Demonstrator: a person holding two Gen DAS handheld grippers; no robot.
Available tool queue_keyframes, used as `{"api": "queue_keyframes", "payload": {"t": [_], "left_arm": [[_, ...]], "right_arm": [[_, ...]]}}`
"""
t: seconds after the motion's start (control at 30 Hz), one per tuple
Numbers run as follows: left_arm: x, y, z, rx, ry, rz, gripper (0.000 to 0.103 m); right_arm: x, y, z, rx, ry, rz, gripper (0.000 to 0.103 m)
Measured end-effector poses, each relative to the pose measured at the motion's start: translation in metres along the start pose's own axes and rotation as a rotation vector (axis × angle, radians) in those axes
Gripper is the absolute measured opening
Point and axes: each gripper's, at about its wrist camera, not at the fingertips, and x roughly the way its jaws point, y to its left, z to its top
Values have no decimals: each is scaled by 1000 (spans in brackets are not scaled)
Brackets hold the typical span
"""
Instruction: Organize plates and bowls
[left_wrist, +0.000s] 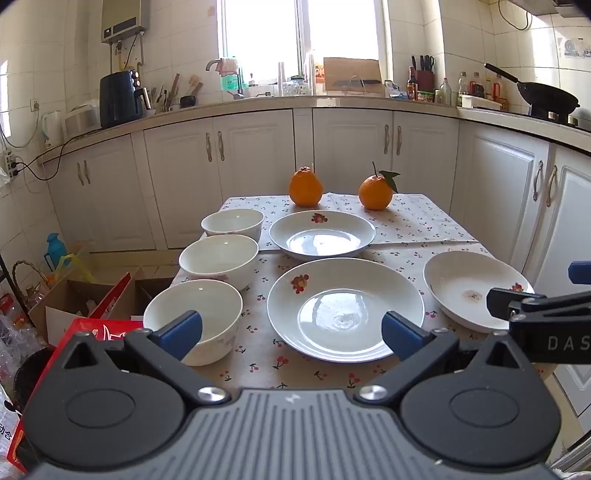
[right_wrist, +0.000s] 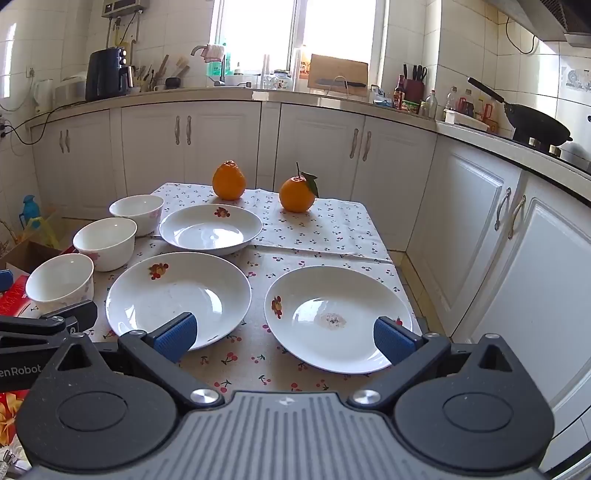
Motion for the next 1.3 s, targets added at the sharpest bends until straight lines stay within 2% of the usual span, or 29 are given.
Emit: {"api": "queue_keyframes", "payload": {"t": [0.27, 0.5, 0.57, 1.3], "left_arm": [[1, -9, -5, 12, -9, 16, 102], [1, -2, -2, 1, -2, 7, 102], [1, -2, -2, 0, -1, 7, 102], [-1, -3, -1, -1, 0, 11, 102]], "right_arm": [[-1, 0, 0, 4, 2, 8, 103], [-4, -8, 0, 1, -2, 9, 103], [0, 2, 0, -10, 2, -2, 103], [-1, 2, 0, -16, -5, 1, 103]]}}
